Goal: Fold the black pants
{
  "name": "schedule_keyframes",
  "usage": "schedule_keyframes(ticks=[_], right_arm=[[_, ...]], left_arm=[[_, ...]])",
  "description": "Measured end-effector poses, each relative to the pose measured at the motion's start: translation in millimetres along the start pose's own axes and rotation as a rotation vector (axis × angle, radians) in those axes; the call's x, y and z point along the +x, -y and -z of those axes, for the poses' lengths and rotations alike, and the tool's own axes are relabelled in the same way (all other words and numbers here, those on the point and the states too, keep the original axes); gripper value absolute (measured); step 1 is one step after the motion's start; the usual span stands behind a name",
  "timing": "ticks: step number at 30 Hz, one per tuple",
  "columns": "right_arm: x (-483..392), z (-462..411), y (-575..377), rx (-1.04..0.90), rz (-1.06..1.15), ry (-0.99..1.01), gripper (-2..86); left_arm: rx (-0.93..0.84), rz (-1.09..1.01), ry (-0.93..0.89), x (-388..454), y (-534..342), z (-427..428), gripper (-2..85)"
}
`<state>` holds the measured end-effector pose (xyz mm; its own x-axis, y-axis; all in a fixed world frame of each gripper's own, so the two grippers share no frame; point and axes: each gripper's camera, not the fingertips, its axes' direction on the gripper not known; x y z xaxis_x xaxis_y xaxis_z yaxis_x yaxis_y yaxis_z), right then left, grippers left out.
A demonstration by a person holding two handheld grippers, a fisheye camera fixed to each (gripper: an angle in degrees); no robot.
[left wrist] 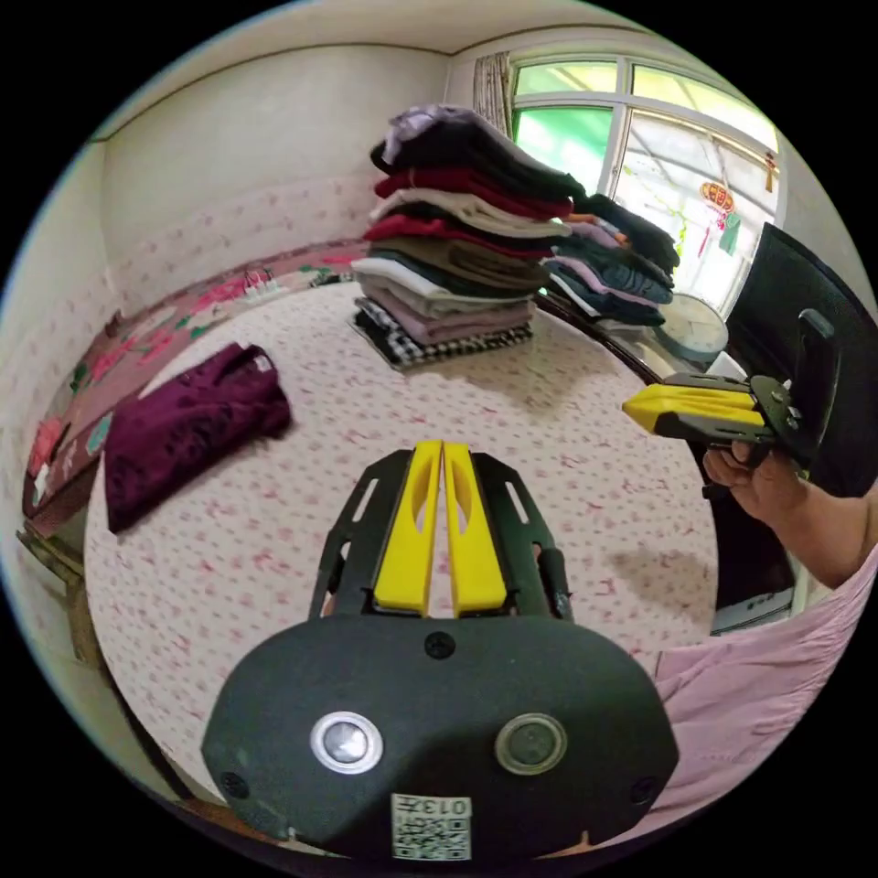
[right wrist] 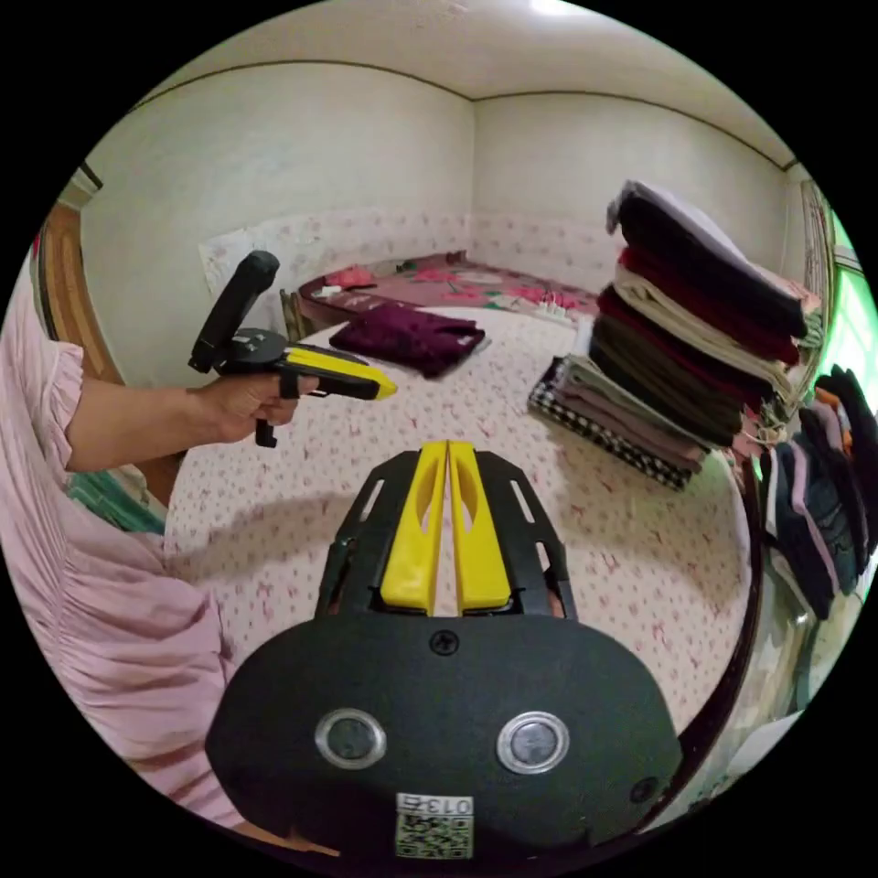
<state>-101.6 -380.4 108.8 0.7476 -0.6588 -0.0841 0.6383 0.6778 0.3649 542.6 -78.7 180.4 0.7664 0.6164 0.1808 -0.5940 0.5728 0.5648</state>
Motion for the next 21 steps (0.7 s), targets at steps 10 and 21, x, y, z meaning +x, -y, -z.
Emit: schedule_keyframes(ticks=[10,21], right_arm=[[173,182,-113,-0.043,-0.196,-0.285,0.2],[392,357,-108,0.097,-0.296,-0.704,4.1]], left_arm=[[-0.006,-0.113,-0.101,166,91,-54,0.0],[0.121,-0.447,-0.079,346,311,-89,8.2]])
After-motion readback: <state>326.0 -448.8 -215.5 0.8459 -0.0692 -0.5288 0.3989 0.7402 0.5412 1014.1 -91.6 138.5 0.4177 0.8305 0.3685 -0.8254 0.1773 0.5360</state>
